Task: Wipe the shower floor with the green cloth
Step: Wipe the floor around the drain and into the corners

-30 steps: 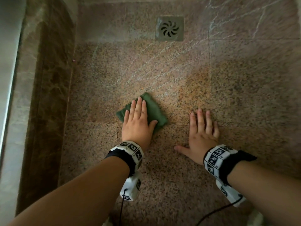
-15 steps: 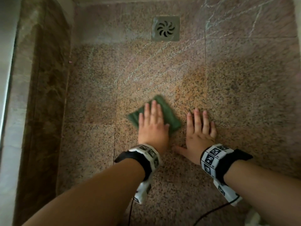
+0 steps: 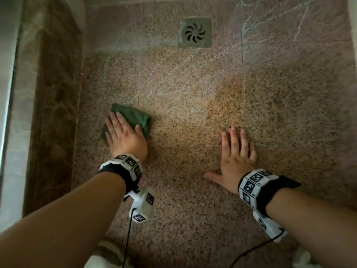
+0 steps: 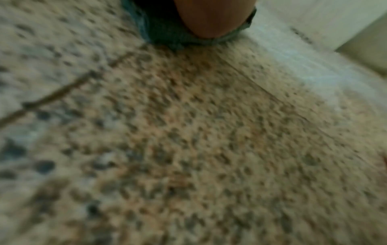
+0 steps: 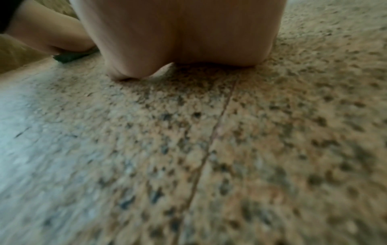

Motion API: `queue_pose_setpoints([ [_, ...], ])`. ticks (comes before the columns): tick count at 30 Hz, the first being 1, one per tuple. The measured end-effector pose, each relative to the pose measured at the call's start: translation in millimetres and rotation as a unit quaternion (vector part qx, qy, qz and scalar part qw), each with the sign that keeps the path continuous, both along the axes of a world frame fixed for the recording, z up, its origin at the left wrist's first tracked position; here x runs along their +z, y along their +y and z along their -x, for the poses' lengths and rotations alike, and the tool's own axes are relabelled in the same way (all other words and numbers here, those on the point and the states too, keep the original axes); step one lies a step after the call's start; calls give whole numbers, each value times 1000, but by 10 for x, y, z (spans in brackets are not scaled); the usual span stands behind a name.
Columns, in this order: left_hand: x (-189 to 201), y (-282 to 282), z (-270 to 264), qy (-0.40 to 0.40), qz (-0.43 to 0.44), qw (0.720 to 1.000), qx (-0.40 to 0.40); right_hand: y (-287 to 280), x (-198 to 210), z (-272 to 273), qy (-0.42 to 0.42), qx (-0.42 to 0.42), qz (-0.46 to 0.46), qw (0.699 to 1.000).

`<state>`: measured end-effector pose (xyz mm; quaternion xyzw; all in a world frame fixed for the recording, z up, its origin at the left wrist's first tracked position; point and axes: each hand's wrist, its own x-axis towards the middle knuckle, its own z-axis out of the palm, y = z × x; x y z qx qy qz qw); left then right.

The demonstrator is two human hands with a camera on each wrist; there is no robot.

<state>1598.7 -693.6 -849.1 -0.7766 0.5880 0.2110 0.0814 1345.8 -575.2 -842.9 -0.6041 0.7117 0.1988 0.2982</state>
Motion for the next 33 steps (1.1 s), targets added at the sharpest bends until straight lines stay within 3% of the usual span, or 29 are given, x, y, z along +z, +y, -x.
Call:
queue_pose_setpoints([
  [4, -4, 43, 174, 8, -1, 1000, 6, -12, -2, -3, -7, -5, 1, 1000],
  [10, -23, 189, 597, 14, -9, 991, -135, -9, -1, -14, -7, -11, 9, 1000],
  [16, 34, 271, 1449, 43, -42, 940, -337, -20, 25, -47, 1, -24, 21, 999],
  [18, 33, 298, 1575, 47, -52, 910, -408, -32, 38, -41, 5, -16, -4, 1000],
  [21, 12, 266, 1530, 43, -45, 896, -440, -41, 35, -37, 5, -18, -8, 1000],
  [23, 3, 245, 1430, 41, -37, 904, -425, -44, 42, -39, 1, -18, -4, 1000],
  [25, -12, 206, 1253, 32, -23, 932, -361, -39, 41, -32, -3, -19, -7, 1000],
  [29, -42, -39, 518, -19, -9, 987, -159, -40, 37, 0, -7, -6, -23, 1000],
  [33, -11, -245, -35, -6, 12, 1000, 14, -40, 49, -3, -15, -6, -24, 1000],
])
